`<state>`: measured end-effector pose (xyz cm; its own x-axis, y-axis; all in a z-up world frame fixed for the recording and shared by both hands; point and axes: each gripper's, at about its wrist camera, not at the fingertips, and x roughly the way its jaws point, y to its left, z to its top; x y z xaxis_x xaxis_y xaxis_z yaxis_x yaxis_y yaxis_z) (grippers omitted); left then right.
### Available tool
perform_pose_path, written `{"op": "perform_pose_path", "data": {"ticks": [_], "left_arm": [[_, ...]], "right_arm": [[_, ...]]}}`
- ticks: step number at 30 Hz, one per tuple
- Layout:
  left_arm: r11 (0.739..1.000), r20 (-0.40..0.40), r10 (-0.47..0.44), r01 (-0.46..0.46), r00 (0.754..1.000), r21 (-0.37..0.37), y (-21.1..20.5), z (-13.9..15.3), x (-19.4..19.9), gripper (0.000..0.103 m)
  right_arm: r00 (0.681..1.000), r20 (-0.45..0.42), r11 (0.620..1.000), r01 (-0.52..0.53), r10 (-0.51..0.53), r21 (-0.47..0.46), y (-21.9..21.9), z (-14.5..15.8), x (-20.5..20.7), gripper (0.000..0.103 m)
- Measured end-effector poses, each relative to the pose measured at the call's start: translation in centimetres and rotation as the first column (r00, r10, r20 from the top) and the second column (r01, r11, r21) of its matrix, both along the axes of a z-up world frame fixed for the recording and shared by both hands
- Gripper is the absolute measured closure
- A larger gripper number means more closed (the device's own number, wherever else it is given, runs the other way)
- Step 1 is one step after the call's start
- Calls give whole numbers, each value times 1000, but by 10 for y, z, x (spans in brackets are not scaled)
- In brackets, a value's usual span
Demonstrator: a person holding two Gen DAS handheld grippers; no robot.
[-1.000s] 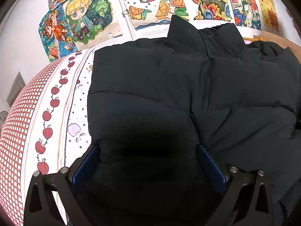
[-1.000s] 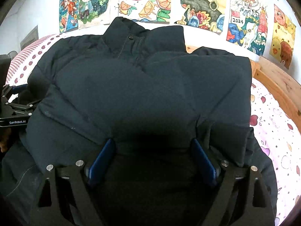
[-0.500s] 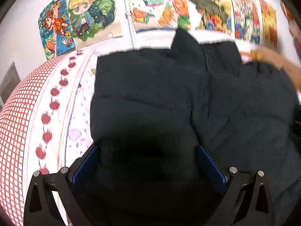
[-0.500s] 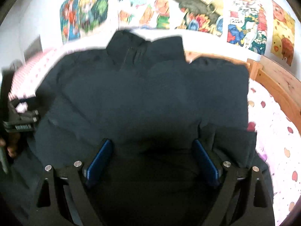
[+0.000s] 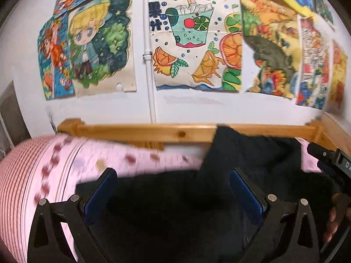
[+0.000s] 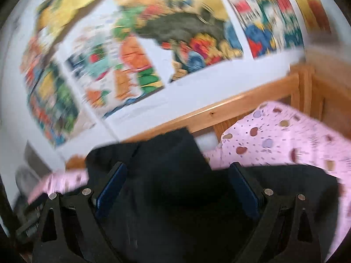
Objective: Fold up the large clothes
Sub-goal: 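Grasp the hem with both grippers and lift it toward the collar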
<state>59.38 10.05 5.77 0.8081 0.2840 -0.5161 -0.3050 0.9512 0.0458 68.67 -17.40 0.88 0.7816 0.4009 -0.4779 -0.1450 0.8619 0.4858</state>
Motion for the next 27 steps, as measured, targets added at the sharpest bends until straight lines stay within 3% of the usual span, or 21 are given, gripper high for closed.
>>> {"op": "perform_pose_path", "data": {"ticks": [4, 8, 10, 14, 16, 17, 18, 22, 24, 27], "left_arm": [[999, 39, 22, -21, 999, -33, 7, -12, 32, 0], [990, 39, 32, -26, 999, -140, 20, -50, 47, 0], [984, 36, 43, -36, 998, -176, 25, -69, 50, 0], [988, 38, 37, -30, 999, -154, 20, -85, 53, 5], [989, 45, 27, -20, 999, -145, 17, -87, 52, 20], [990, 44, 27, -20, 999, -143, 17, -89, 51, 33], [989, 42, 17, -11, 999, -149, 17, -89, 51, 58], [983, 19, 31, -27, 999, -183, 24, -89, 50, 94], [984, 30, 26, -20, 999, -180, 23, -82, 46, 101], [989, 46, -6, 13, 999, -149, 13, -69, 34, 102]], "right_arm": [[995, -56, 988, 93, -86, 125, 6, -39, 21, 11], [997, -10, 991, 81, -80, 111, 12, -66, 16, 12], [996, 24, 990, 81, -84, 111, 16, -77, 16, 21], [992, 103, 995, 70, -77, 70, 29, -87, 7, 41], [990, 124, 997, 66, -72, 50, 32, -86, 4, 54], [989, 131, 996, 68, -73, 49, 27, -85, 0, 55], [989, 132, 996, 67, -74, 53, 24, -84, 0, 59], [989, 121, 996, 73, -79, 57, 18, -85, -5, 67], [991, 108, 996, 77, -82, 45, 20, -88, -8, 71], [993, 93, 997, 73, -76, 37, 21, -89, -15, 78]]}}
